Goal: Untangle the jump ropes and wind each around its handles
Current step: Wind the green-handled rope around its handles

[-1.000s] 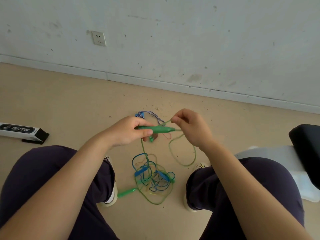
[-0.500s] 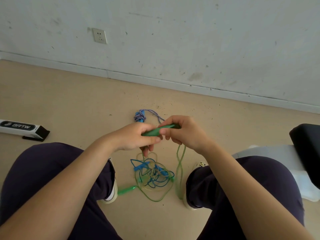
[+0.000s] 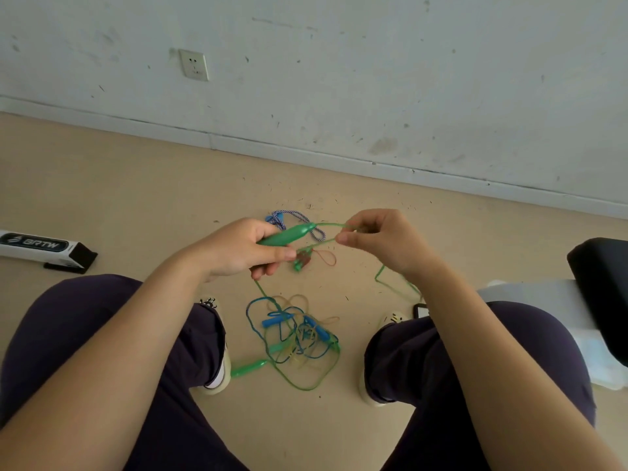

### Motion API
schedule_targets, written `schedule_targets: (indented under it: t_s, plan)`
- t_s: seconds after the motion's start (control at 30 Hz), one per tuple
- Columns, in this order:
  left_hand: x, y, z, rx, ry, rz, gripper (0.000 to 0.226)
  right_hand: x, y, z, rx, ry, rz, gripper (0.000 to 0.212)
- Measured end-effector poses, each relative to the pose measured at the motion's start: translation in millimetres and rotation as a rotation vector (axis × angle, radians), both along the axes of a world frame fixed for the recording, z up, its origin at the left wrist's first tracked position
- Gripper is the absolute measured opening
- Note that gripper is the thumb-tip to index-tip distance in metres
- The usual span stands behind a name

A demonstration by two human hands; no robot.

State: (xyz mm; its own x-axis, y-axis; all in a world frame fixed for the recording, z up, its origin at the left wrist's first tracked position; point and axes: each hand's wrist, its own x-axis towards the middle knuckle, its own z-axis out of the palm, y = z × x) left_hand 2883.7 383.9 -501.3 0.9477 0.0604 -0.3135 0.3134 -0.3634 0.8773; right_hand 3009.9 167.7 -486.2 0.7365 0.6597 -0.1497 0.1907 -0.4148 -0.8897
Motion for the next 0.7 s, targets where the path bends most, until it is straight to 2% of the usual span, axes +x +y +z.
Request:
schedule_targets:
  t_s: [0.07,0.13,0.2,0.23,0.33,0.43,0.57,0.7]
  plan:
    - [0.1,2.3,0.2,0.016,-0.01,0.067,0.019,5.9,-3.4,-5.6,-0.023,-0.073,-0.06,0.015]
    - [1.6,1.6,-1.9,-0.018,-0.017,0.166,0.016,5.4,-3.3,-11.7,-0.03,-0.199,-0.091,0.029]
    - [4.0,-1.9,-4.9,-0.082,-0.006,0.263,0.016,0.1,0.9,-12.4,0.052,-0.296,-0.115,0.041]
    - [5.1,-4.5,-6.1,-0.118,0.005,0.285,0.016,-3.3,3.9,-12.4,0.108,-0.314,-0.106,0.037]
    - [7.0,-15.9,-4.5,-0.236,0.042,0.233,0.014,-17.6,13.5,-13.3,0.191,-0.269,0.04,0.017]
    - [7.9,-21.9,-2.4,-0.349,0.042,0.127,0.014,-26.9,19.9,-20.0,0.143,-0.185,0.144,0.021]
    - [7.1,-17.2,-0.2,-0.348,0.014,0.084,0.015,-26.6,21.7,-19.1,0.133,-0.106,0.11,0.014]
    - [2.0,6.2,5.0,-0.273,0.042,0.082,0.027,-18.0,16.8,-11.3,0.242,-0.069,-0.018,0.012]
